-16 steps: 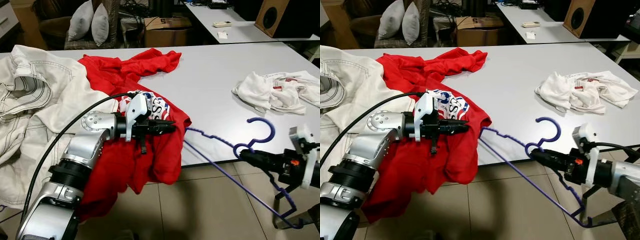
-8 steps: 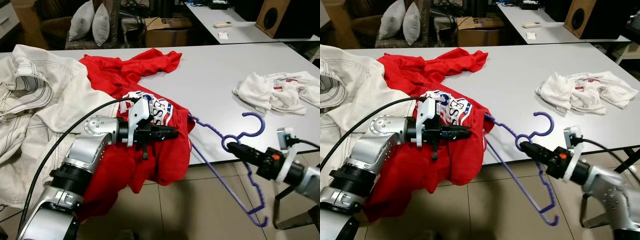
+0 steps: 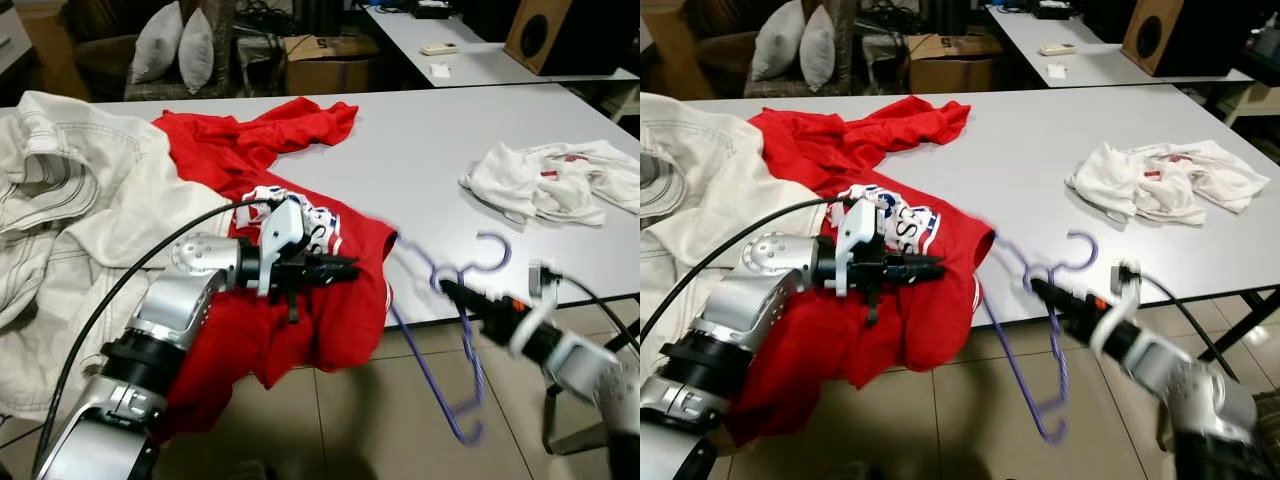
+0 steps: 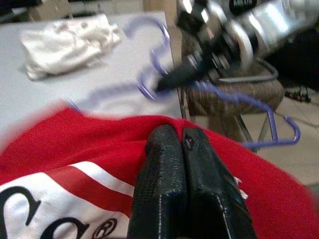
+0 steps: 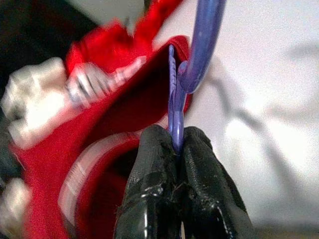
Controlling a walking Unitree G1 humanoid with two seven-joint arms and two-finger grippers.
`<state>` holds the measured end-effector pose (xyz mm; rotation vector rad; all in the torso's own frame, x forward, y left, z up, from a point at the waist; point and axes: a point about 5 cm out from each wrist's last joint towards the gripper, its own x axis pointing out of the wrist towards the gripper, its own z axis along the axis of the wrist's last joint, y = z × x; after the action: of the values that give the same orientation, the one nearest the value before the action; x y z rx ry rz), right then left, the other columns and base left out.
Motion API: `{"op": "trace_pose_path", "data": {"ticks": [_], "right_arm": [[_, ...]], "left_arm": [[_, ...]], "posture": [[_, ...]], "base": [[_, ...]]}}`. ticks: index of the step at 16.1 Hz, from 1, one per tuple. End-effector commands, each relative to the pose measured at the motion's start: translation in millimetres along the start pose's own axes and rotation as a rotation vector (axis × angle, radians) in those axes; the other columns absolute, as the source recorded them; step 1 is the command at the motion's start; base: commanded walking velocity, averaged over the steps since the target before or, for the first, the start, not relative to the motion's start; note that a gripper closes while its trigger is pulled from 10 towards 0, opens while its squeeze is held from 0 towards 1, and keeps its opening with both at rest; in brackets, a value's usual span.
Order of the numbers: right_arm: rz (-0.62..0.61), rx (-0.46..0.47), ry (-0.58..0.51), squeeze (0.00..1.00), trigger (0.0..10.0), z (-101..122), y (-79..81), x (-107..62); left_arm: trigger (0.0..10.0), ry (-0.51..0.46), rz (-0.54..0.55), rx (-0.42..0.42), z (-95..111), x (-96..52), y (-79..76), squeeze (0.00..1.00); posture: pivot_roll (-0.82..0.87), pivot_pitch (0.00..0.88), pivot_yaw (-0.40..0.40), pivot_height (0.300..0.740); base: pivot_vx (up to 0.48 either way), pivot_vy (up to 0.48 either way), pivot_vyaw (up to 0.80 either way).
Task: Hang hanger
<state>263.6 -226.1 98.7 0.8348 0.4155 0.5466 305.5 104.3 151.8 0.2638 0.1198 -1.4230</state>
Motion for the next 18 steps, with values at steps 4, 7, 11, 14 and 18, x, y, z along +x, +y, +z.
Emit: {"op": "trace_pose_path", "data": {"ticks": [4, 7, 11, 14, 18], "right_arm": [[0.08, 0.099, -0.142, 0.0, 10.0, 22, 16.4, 13.2], [0.031, 0.108, -0.142, 0.0, 10.0, 18, 12.4, 28.7], [-0.013, -0.069, 0.063, 0.0, 10.0, -2, 12.5, 40.7], [0.044, -0.055, 0.126, 0.0, 10.0, -9, 15.7, 42.7], [0.079, -0.05, 0.213, 0.0, 10.0, -21, 15.8, 34.3]], "left_arm": [[0.0, 0.048, 0.038, -0.03, -18, 6.4, -2.6, 0.0], [0.0, -0.032, 0.007, -0.084, -8, 7.1, -5.6, 0.0], [0.0, -0.043, 0.073, -0.044, -3, 3.7, 4.8, 0.0], [0.0, -0.062, 0.057, -0.03, 6, 1.3, 5.8, 0.0], [0.0, -0.093, 0.04, -0.014, 16, -2.6, 6.8, 0.0]], "posture": [[-0.02, 0.0, -0.001, 0.74], [-0.02, 0.0, 0.006, 0.74], [-0.01, 0.0, 0.008, 0.74], [0.0, 0.0, 0.003, 0.74], [0.0, 0.0, -0.002, 0.74]], "base": [[0.0, 0.0, 0.0], [0.0, 0.0, 0.0], [0.0, 0.0, 0.0], [0.0, 0.0, 0.0], [0.0, 0.0, 0.0]]}}
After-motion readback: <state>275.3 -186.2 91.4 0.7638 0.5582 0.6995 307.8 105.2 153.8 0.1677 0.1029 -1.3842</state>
